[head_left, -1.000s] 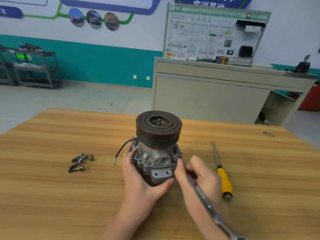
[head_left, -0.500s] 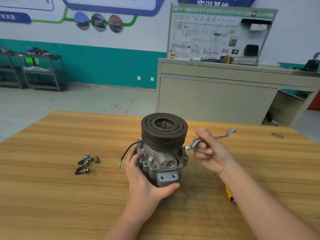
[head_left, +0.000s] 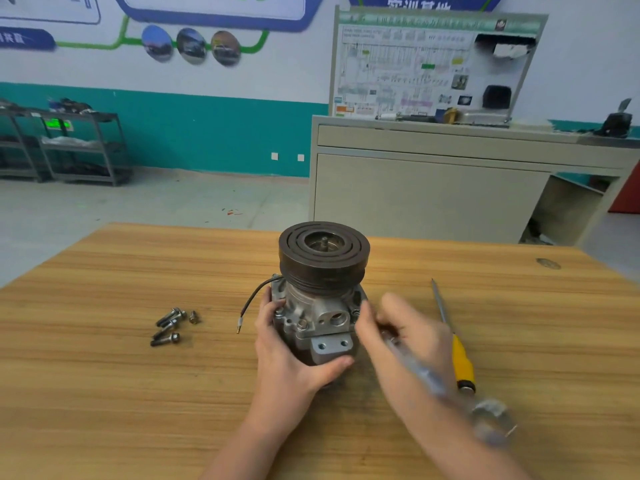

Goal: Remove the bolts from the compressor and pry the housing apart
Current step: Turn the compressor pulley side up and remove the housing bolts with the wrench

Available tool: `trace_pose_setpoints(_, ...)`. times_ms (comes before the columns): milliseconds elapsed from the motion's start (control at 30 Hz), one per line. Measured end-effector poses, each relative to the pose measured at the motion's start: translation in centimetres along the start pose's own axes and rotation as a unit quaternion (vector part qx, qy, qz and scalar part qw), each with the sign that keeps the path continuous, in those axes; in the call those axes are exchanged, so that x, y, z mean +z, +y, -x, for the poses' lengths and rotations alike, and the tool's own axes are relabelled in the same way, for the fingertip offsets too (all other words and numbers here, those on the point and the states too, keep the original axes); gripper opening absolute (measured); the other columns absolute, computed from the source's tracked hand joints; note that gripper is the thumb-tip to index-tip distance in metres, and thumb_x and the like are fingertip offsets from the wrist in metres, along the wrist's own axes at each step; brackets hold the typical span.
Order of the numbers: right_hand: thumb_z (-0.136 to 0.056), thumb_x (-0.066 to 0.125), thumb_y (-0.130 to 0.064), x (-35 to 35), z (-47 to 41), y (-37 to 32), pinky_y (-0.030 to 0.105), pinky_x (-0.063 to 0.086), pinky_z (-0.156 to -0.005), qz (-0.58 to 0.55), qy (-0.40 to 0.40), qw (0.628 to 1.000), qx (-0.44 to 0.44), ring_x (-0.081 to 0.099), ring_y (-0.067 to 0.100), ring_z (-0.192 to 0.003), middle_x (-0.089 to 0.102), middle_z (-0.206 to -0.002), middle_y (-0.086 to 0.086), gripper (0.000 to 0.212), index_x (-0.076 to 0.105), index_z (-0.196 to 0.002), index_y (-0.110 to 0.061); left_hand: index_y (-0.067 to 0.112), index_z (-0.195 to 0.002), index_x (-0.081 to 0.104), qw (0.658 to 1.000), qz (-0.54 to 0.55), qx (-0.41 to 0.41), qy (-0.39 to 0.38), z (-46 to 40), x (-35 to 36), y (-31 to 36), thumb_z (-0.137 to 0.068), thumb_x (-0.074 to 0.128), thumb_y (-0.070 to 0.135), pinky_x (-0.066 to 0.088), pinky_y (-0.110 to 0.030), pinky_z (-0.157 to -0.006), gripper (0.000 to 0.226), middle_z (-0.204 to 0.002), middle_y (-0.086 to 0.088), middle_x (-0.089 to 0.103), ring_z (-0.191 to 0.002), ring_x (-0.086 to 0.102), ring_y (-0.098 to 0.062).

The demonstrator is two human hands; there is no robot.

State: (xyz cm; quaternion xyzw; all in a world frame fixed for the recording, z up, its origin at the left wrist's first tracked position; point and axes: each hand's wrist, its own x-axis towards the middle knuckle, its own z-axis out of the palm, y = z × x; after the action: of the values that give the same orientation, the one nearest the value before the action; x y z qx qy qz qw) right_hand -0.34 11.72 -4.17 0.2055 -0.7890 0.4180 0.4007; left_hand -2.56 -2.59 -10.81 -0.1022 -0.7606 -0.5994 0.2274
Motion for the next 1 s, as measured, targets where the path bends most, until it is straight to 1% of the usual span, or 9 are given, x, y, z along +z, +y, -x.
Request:
trace_pose_setpoints(100, -0.081, 0.062, -0.006, 0.5, 1.1, -0.5, 0.006, 0.031, -0.047, 0.063, -0.037, 0.994, -0.077, 0.037, -0.004, -0.050, 0.027, -0.058, -0.019, 0.047, 0.028, -0.068, -0.036, 0.064, -0.122, 0.015, 1.000, 0.004, -0.009, -0.011, 0.1, -0.2, 0.2, -0.043, 0.082, 0.071, 0.030, -0.046, -0.116, 0.104, -0.154, -0.005, 0.025, -0.141, 0.032, -0.020)
trace_pose_setpoints(200, -0.085, 0.069, -0.023, -0.4, 1.7, 0.6, 0.007, 0.034, -0.046, -0.098, -0.005, 0.992, 0.080, 0.042, -0.004, -0.044, 0.048, -0.051, -0.008, 0.037, 0.042, -0.060, -0.026, 0.071, -0.120, 0.011, 1.000, 0.008, -0.014, -0.017, 0.2, -0.2, -0.2, -0.042, 0.081, 0.074, 0.029, -0.044, -0.117, 0.105, -0.155, -0.003, 0.024, -0.141, 0.031, -0.016)
trace_pose_setpoints(267, -0.076, 0.079, -0.028, -1.6, 0.7, 2.0, 0.013, 0.038, -0.040, -0.266, -0.016, 0.936, 0.231, 0.052, 0.008, -0.039, 0.061, -0.052, 0.004, 0.034, 0.052, -0.056, -0.023, 0.071, -0.119, 0.011, 0.999, 0.016, -0.023, -0.017, 0.2, -0.1, -0.3, -0.040, 0.083, 0.073, 0.029, -0.043, -0.117, 0.107, -0.155, -0.001, 0.025, -0.141, 0.032, -0.015)
trace_pose_setpoints(367, -0.063, 0.085, -0.019, -2.8, -2.4, 5.2, 0.015, 0.033, -0.034, -0.403, -0.127, 0.839, 0.343, 0.048, 0.014, -0.033, 0.058, -0.049, 0.011, 0.035, 0.052, -0.053, -0.024, 0.069, -0.120, 0.014, 0.999, 0.030, -0.017, -0.004, 0.0, 0.0, -0.2, -0.039, 0.085, 0.068, 0.030, -0.040, -0.116, 0.107, -0.151, 0.004, 0.028, -0.138, 0.034, -0.008)
trace_pose_setpoints(500, -0.052, 0.093, -0.014, -1.5, -6.2, 7.3, 0.013, 0.026, -0.034, -0.514, -0.270, 0.694, 0.426, 0.040, 0.009, -0.029, 0.049, -0.045, 0.011, 0.046, 0.047, -0.055, -0.013, 0.048, -0.131, 0.022, 1.000, 0.017, -0.015, 0.001, -0.1, 0.0, -0.2, -0.041, 0.084, 0.064, 0.029, -0.047, -0.116, 0.110, -0.155, -0.001, 0.023, -0.142, 0.030, -0.017)
trace_pose_setpoints(633, -0.058, 0.091, -0.012, -0.5, -6.8, 7.9, 0.010, 0.023, -0.031, -0.565, -0.288, 0.635, 0.440, 0.037, 0.005, -0.028, 0.047, -0.043, 0.007, 0.043, 0.048, -0.057, -0.013, 0.061, -0.126, 0.017, 0.999, 0.009, -0.028, -0.013, 0.0, -0.2, 0.0, -0.040, 0.083, 0.069, 0.029, -0.046, -0.116, 0.108, -0.155, 0.000, 0.023, -0.142, 0.030, -0.017)
trace_pose_setpoints(700, -0.061, 0.090, -0.018, -0.5, -6.2, 7.7, 0.011, 0.024, -0.031, -0.589, -0.208, 0.647, 0.438, 0.038, 0.006, -0.028, 0.047, -0.043, 0.006, 0.038, 0.052, -0.059, -0.017, 0.065, -0.124, 0.016, 0.999, 0.007, -0.030, -0.018, 0.1, -0.3, -0.1, -0.040, 0.082, 0.072, 0.029, -0.045, -0.117, 0.107, -0.156, 0.002, 0.023, -0.142, 0.030, -0.016)
trace_pose_setpoints(833, -0.075, 0.068, -0.017, -1.1, -3.7, 6.4, 0.012, 0.024, -0.031, -0.504, 0.004, 0.761, 0.409, 0.035, 0.008, -0.029, 0.045, -0.042, 0.005, 0.031, 0.048, -0.053, -0.022, 0.063, -0.126, 0.017, 0.999, 0.016, -0.032, -0.013, 0.0, -0.2, -0.2, -0.040, 0.083, 0.072, 0.028, -0.046, -0.117, 0.109, -0.156, 0.002, 0.023, -0.142, 0.030, -0.016)
trace_pose_setpoints(1000, -0.090, 0.058, -0.004, -1.0, -1.3, 3.9, 0.015, 0.027, -0.034, -0.392, 0.058, 0.847, 0.355, 0.038, 0.012, -0.032, 0.049, -0.045, 0.010, 0.048, 0.040, -0.049, -0.020, 0.068, -0.124, 0.016, 0.999, 0.018, -0.036, -0.014, 0.1, -0.2, -0.2, -0.040, 0.085, 0.071, 0.029, -0.046, -0.117, 0.108, -0.155, 0.002, 0.027, -0.141, 0.032, -0.016)
